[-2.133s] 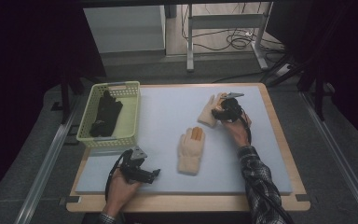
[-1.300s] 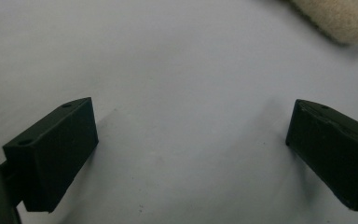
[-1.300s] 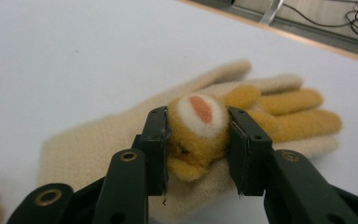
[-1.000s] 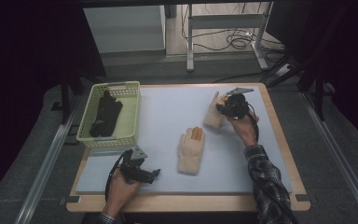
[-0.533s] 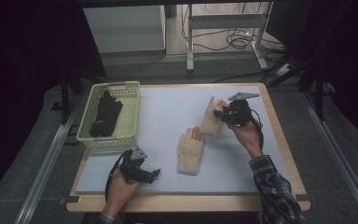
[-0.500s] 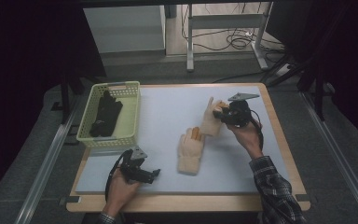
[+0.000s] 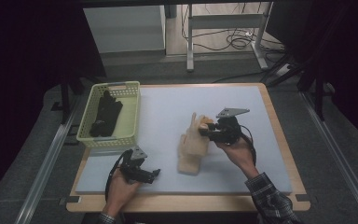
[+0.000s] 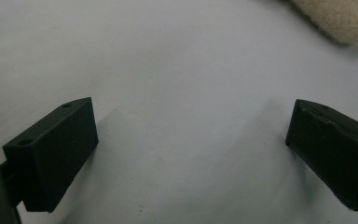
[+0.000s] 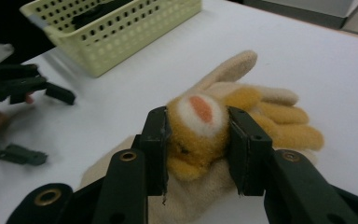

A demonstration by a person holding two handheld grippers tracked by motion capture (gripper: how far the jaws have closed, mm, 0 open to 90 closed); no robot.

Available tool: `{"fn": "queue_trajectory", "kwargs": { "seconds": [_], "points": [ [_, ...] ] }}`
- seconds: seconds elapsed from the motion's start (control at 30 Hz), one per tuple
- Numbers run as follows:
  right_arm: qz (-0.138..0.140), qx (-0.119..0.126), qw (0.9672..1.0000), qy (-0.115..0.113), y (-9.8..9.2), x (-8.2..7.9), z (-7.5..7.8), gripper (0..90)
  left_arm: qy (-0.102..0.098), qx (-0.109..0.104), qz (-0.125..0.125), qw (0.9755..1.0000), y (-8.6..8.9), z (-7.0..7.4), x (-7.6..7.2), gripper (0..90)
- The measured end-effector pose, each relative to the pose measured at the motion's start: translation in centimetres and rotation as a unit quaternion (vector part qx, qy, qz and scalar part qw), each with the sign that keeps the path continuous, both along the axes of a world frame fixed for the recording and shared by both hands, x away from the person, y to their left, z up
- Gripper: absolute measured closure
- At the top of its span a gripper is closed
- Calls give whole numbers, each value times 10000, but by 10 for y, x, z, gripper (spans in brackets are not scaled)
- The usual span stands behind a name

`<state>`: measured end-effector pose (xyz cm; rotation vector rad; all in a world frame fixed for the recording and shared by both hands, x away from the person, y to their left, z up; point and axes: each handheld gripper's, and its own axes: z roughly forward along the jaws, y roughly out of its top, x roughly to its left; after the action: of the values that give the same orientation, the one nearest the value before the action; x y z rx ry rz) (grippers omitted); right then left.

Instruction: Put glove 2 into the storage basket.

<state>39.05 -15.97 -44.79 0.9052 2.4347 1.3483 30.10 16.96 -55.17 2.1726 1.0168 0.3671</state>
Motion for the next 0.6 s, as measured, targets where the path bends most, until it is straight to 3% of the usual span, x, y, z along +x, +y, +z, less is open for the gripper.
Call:
{"fn": "queue_trajectory", "kwargs": {
  "seconds": [0.27,0.4,0.53,0.6],
  "points": [
    [306,-71,9995,72,24,-22,-21,608,-3,-5,8,10000,0,0,0,23],
    [286,-224,9993,117,31,-26,-41,602,0,8,-6,10000,0,0,0,23],
    [185,-545,9983,-21,31,-28,-58,530,0,9,-5,10000,0,0,0,23],
    [182,-475,9987,-14,29,-27,-63,490,8,-1,1,10000,0,0,0,23]
  ]
}}
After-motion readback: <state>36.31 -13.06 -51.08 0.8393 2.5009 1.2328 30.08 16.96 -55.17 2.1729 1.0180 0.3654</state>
